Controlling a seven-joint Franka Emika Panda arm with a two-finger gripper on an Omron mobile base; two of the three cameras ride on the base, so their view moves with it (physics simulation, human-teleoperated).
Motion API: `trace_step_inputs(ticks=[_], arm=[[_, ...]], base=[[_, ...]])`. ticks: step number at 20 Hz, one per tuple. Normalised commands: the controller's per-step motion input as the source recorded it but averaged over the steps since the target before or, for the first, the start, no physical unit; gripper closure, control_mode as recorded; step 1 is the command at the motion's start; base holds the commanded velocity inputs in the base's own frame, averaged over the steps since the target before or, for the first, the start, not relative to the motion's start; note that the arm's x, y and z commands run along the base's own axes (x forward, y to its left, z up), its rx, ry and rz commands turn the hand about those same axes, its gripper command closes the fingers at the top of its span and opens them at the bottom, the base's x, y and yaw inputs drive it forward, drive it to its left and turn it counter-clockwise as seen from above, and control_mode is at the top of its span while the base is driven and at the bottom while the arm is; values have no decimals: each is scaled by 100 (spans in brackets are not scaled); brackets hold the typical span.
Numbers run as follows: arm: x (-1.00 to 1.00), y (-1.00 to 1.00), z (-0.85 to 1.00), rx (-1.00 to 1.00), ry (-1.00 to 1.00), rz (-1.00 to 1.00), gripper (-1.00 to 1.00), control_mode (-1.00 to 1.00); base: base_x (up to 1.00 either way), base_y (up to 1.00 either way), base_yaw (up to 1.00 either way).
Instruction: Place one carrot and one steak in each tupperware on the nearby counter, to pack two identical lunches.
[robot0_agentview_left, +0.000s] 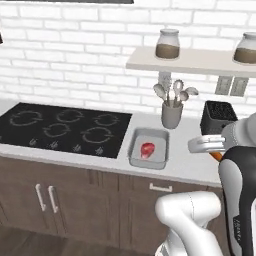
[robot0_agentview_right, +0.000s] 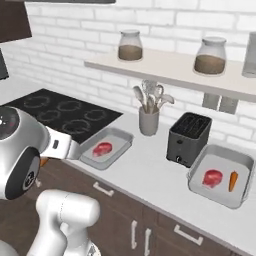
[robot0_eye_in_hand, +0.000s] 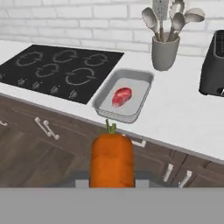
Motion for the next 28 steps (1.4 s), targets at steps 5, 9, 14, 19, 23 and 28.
trace_step_inputs(ticks=[5,9,14,19,23,28], arm=[[0,0,0,0,0,0,100,100],[0,0,0,0,0,0,100,100],[0,0,0,0,0,0,100,100],[26,-25,-31,0,11,-7,100,-100],[31,0,-72,0,20,1,100,-100],[45,17,-76,-6,10,4,100,-100]], base=[[78,53,-62],[4,75,-50],[1,19,-36],[0,0,0],[0,0,0],[0,0,0]])
